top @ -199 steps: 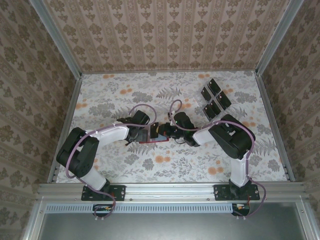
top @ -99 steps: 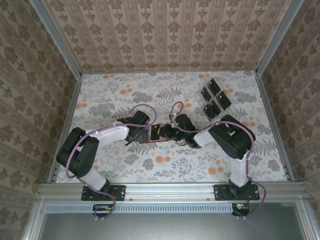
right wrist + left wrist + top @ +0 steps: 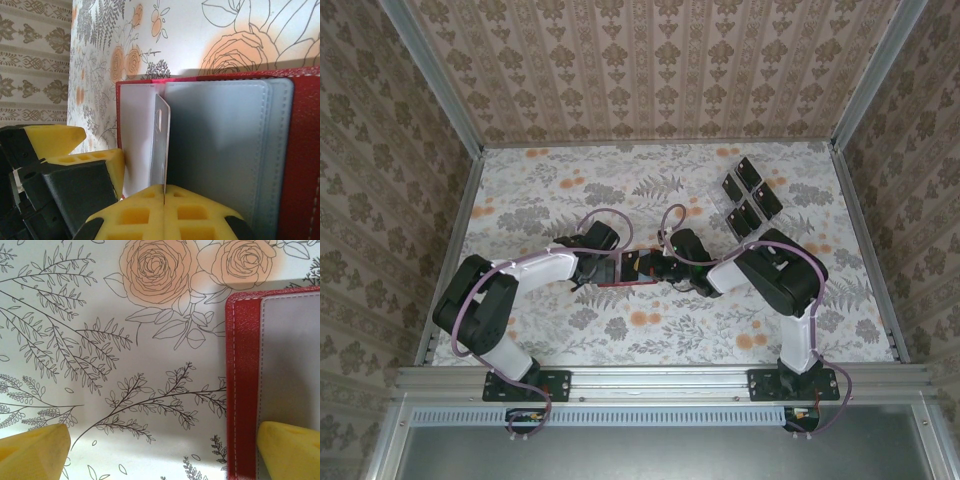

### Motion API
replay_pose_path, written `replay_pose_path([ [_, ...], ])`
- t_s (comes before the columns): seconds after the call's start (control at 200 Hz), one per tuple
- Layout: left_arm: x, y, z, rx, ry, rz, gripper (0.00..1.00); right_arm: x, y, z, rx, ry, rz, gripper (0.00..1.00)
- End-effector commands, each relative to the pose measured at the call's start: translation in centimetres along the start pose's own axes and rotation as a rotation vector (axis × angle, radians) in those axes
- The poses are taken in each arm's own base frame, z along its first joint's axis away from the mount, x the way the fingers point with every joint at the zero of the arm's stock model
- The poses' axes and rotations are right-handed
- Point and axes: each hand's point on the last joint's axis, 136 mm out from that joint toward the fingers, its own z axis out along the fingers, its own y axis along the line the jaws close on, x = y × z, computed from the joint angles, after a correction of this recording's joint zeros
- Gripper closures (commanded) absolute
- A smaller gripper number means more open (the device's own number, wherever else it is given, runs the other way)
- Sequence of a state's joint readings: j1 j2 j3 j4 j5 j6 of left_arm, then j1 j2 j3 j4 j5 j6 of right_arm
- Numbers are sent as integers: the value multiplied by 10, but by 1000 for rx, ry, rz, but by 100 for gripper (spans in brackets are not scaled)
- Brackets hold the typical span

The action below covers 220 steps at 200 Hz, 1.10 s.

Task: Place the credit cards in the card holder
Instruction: Insert the credit card into the card slot.

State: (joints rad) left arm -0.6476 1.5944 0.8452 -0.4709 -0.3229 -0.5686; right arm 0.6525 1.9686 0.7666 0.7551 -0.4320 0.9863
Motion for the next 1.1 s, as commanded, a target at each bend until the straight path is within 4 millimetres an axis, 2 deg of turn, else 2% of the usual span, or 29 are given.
replay_pose_path([
  [0.0, 13, 7, 3, -32, 30, 4, 0, 14, -10, 7, 17, 57, 27, 100],
  [0.705, 14, 7, 4, -25, 31, 2, 0, 16, 0, 19, 4, 83, 20, 100],
  [1.07, 14, 6, 3, -19, 30, -1, 0, 15, -3, 21, 24, 81, 26, 100],
  [1.095, 14, 6, 2, -17, 28, -5, 0, 15, -2, 21, 25, 80, 25, 97],
])
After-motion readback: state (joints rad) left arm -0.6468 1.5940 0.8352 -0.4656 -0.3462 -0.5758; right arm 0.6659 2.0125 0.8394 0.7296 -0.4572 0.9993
